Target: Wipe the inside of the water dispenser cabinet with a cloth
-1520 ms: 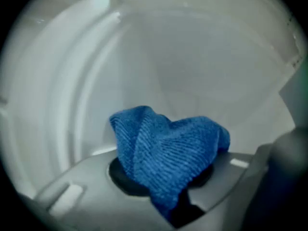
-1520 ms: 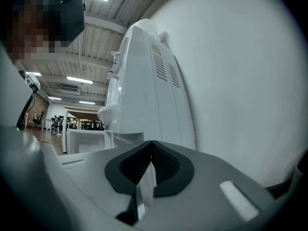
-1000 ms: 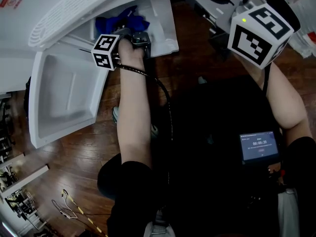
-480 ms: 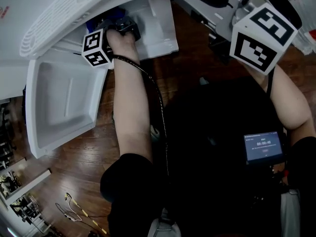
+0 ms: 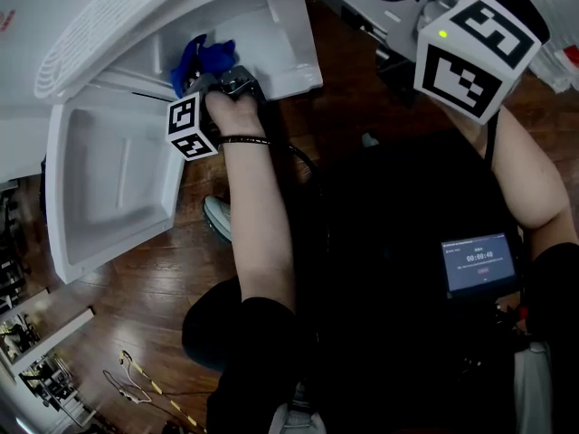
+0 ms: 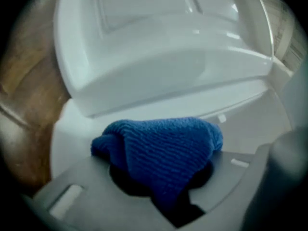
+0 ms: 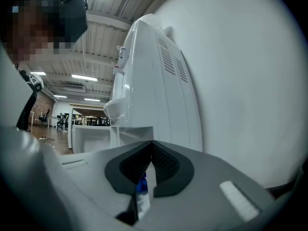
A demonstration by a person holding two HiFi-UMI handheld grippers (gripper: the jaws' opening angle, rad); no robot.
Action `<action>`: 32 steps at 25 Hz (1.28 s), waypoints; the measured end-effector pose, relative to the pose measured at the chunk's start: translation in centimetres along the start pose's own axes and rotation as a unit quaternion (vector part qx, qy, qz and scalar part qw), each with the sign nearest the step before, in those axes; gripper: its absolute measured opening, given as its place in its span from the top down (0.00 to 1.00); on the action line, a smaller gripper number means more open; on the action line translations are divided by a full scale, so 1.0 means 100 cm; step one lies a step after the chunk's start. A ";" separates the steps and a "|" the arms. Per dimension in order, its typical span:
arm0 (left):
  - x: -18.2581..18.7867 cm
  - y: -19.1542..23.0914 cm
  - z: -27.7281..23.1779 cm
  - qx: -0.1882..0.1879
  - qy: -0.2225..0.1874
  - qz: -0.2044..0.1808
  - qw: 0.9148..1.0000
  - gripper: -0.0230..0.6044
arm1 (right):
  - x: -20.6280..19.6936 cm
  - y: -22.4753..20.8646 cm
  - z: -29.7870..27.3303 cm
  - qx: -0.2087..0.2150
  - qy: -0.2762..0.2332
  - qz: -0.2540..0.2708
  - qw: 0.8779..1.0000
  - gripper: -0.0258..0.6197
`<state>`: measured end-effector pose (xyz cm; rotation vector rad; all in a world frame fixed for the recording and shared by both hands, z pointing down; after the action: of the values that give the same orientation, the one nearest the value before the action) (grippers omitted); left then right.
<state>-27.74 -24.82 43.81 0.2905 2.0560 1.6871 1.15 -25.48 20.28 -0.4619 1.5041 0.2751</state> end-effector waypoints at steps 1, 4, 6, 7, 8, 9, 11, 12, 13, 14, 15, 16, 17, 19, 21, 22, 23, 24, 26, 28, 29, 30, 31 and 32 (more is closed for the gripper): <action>0.003 0.004 0.010 0.003 -0.004 0.000 1.000 0.78 | 0.001 0.000 0.000 0.003 -0.004 0.000 1.000 0.95; 0.007 0.011 0.022 0.012 -0.003 -0.020 1.000 0.78 | 0.003 0.001 0.000 0.009 -0.012 0.000 1.000 0.95; 0.004 0.008 0.011 0.017 0.009 -0.045 0.999 0.78 | 0.003 0.002 0.000 0.005 -0.008 0.000 1.000 0.95; 0.000 0.004 0.002 0.018 0.018 -0.059 0.998 0.78 | 0.002 0.002 0.000 0.002 -0.005 0.000 1.000 0.95; -0.005 0.001 -0.008 0.019 0.027 -0.070 0.997 0.78 | 0.000 0.002 -0.001 0.002 -0.003 -0.001 1.000 0.95; -0.009 -0.002 -0.019 0.023 0.036 -0.079 0.996 0.78 | 0.000 0.003 -0.001 0.003 -0.002 -0.002 1.000 0.95; -0.017 -0.005 -0.038 0.029 0.049 -0.092 0.994 0.78 | -0.001 0.003 -0.002 0.002 0.003 -0.003 1.000 0.95; -0.021 -0.008 -0.047 0.028 0.055 -0.102 0.993 0.78 | -0.002 0.003 -0.003 0.004 0.003 -0.004 1.000 0.95; -0.025 -0.013 -0.055 0.023 0.061 -0.117 0.991 0.78 | -0.002 0.003 -0.003 0.007 0.003 -0.004 1.000 0.95; -0.029 -0.019 -0.061 0.014 0.069 -0.139 0.988 0.78 | -0.003 0.004 -0.004 0.009 0.004 -0.004 1.000 0.95; -0.035 -0.025 -0.066 0.003 0.082 -0.169 0.982 0.78 | -0.003 0.004 -0.004 0.012 0.003 -0.004 1.000 0.95; -0.043 -0.031 -0.068 -0.009 0.100 -0.208 0.973 0.78 | -0.003 0.004 -0.005 0.015 0.001 -0.003 1.000 0.95; -0.053 -0.036 -0.066 -0.020 0.126 -0.256 0.958 0.78 | -0.003 0.004 -0.004 0.014 0.002 -0.002 1.000 0.95; -0.073 -0.042 -0.052 -0.036 0.189 -0.370 0.909 0.78 | -0.003 0.003 -0.002 0.006 0.007 -0.002 1.000 0.95; -0.086 -0.048 -0.030 -0.053 0.240 -0.480 0.842 0.78 | 0.000 0.005 -0.003 0.019 -0.003 0.000 1.000 0.95; -0.089 -0.050 -0.018 -0.061 0.258 -0.525 0.809 0.78 | 0.002 0.006 -0.004 0.027 -0.010 0.001 1.000 0.95; -0.090 -0.051 -0.006 -0.067 0.273 -0.560 0.780 0.78 | 0.003 0.007 -0.004 0.031 -0.015 0.001 0.999 0.95; -0.089 -0.050 0.003 -0.069 0.287 -0.583 0.757 0.78 | 0.004 0.007 -0.003 0.031 -0.017 0.002 0.999 0.95; -0.086 -0.044 0.018 -0.068 0.310 -0.602 0.733 0.78 | 0.004 0.007 -0.003 0.029 -0.019 0.006 0.999 0.95; -0.088 -0.038 0.034 -0.073 0.323 -0.609 0.720 0.78 | 0.000 0.006 -0.004 0.026 -0.015 0.012 0.999 0.95; -0.091 -0.040 0.045 -0.083 0.324 -0.618 0.711 0.78 | -0.003 0.006 -0.004 0.027 -0.012 0.014 0.999 0.95; -0.093 -0.047 0.057 -0.095 0.319 -0.631 0.701 0.78 | -0.007 0.006 -0.005 0.028 -0.007 0.015 0.999 0.95; -0.093 -0.058 0.070 -0.110 0.310 -0.642 0.692 0.77 | -0.010 0.008 -0.004 0.030 0.001 0.015 0.999 0.95; -0.091 -0.071 0.084 -0.127 0.301 -0.651 0.685 0.77 | -0.014 0.010 -0.004 0.033 0.010 0.015 0.999 0.95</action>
<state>-14.88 -23.11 37.73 -1.6318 1.4852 1.0292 0.22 -24.61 21.50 -0.3905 1.5354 0.2437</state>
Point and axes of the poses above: the fingertips, and each gripper's own axes: z backward along the fingers, y to its left, x out of its top, the point moved 2 cm from there along z, backward along the fingers
